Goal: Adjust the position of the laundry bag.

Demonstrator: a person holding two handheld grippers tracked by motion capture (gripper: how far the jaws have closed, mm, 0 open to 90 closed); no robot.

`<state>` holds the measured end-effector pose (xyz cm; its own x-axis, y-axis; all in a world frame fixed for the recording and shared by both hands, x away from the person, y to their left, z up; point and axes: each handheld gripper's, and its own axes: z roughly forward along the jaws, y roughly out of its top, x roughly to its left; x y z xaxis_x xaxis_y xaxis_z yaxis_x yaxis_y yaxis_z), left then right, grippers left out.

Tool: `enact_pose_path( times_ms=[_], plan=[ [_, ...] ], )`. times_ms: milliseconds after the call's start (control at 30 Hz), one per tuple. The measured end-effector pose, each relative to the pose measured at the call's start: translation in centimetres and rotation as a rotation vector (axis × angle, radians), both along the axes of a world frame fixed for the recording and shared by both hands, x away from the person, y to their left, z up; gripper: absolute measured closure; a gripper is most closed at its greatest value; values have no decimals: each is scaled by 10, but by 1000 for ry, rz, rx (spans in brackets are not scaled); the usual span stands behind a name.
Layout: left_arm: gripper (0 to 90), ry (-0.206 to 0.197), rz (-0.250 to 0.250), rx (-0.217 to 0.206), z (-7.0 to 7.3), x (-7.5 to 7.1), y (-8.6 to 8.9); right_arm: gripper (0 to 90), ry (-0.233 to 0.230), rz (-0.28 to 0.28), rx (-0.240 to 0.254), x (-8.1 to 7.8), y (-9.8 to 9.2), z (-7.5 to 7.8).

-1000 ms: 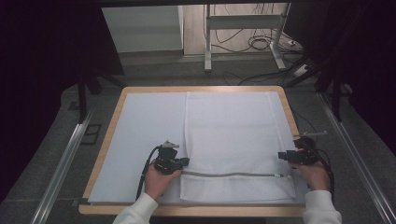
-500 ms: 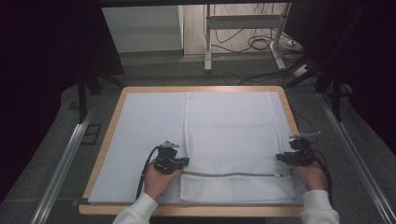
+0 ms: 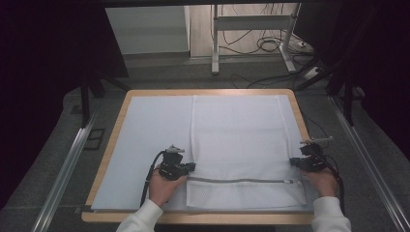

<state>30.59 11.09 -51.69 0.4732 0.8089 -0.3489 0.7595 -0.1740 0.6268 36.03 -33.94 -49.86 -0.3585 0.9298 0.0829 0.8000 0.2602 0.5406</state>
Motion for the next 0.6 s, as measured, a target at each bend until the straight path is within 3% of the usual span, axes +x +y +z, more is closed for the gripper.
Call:
enact_pose_path(
  times_ms=[600],
  plan=[
    [896, 3, 12, -6, 3, -1, 12, 869, 2, 12, 46, 0, 3, 0]
  ],
)
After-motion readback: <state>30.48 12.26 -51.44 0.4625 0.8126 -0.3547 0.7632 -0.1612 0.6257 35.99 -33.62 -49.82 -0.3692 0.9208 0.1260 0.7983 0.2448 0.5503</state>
